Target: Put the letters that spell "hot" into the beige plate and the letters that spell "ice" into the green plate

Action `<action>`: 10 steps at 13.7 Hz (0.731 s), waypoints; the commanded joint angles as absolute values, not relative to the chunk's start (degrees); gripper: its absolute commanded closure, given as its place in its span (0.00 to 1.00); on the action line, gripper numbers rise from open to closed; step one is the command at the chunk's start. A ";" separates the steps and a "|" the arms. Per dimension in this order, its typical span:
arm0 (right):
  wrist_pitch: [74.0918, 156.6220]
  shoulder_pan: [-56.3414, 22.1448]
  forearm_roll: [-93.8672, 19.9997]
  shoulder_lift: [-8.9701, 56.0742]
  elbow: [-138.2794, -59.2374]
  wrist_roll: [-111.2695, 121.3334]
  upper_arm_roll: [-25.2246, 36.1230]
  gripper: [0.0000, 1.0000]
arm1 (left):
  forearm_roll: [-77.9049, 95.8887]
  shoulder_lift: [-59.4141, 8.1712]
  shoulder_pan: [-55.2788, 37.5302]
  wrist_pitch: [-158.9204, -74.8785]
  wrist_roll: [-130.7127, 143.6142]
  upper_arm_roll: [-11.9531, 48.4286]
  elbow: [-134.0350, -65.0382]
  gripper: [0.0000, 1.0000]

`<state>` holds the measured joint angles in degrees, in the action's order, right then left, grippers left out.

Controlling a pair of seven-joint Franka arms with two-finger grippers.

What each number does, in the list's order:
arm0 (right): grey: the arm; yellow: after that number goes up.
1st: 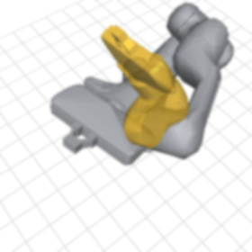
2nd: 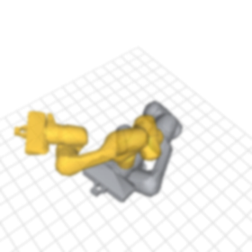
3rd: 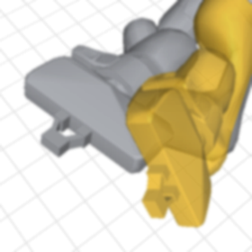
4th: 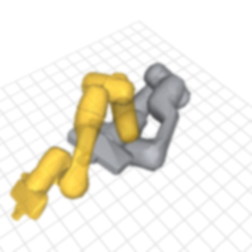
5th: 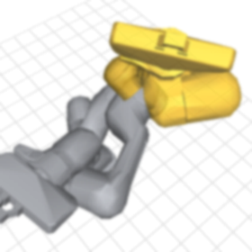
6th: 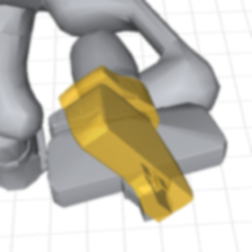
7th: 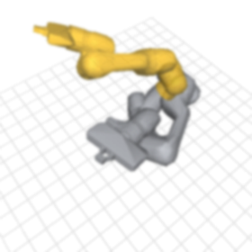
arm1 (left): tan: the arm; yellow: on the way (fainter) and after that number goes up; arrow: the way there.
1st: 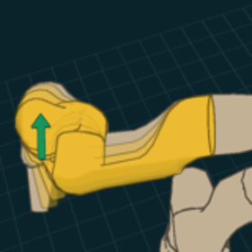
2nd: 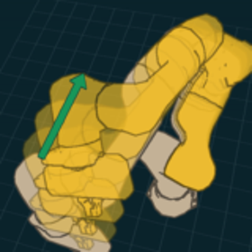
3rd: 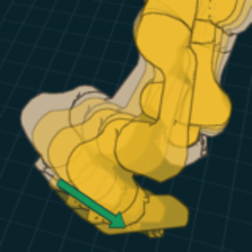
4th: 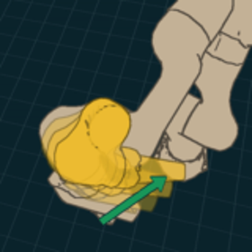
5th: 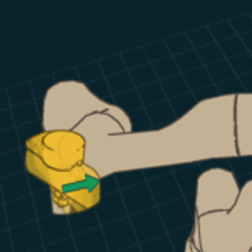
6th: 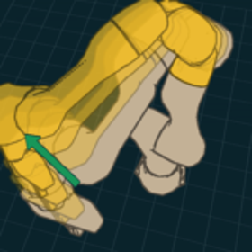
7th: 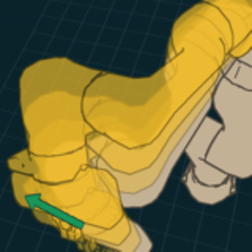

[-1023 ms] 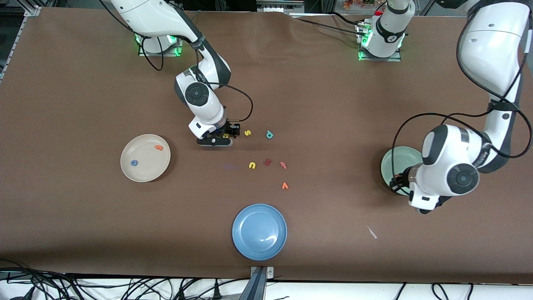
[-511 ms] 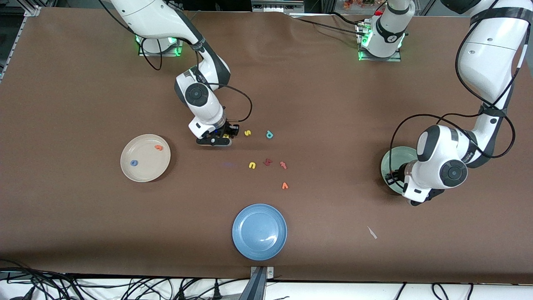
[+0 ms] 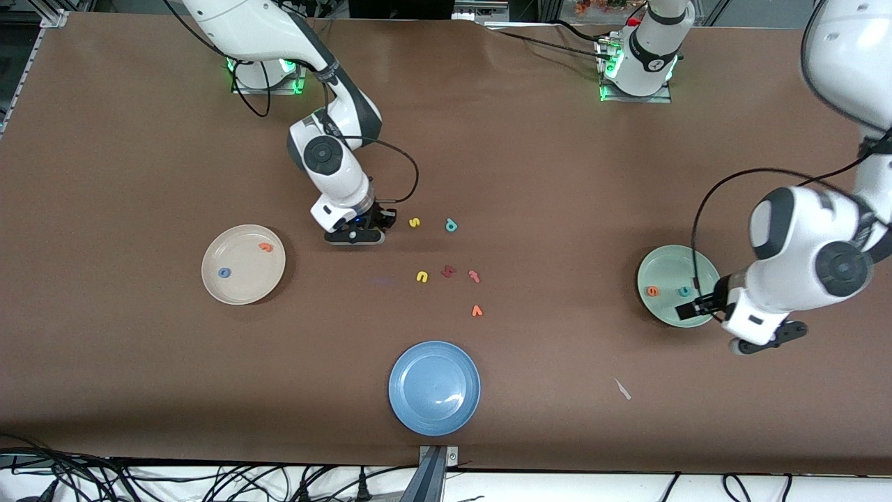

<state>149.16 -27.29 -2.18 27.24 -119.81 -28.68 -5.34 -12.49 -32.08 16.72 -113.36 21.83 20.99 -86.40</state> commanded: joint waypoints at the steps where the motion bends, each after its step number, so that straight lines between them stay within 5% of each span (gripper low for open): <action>1: 140.65 -19.36 -1.76 20.14 -121.11 -13.95 -4.75 1.00 | -10.55 -27.34 16.96 -105.68 12.68 21.18 -83.26 0.00; 5: 135.62 -15.39 -1.76 16.44 -121.73 8.39 2.00 1.00 | -9.76 -26.81 16.88 -89.50 5.38 21.27 -70.78 0.01; 10: 135.53 -13.97 -1.76 16.26 -122.96 16.26 5.80 1.00 | -9.58 -23.04 16.96 -86.31 1.24 21.45 -68.73 0.00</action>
<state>135.46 -13.60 -2.13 17.28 -121.36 15.55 5.91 -11.40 -25.33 16.67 -87.47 3.95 21.47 -69.41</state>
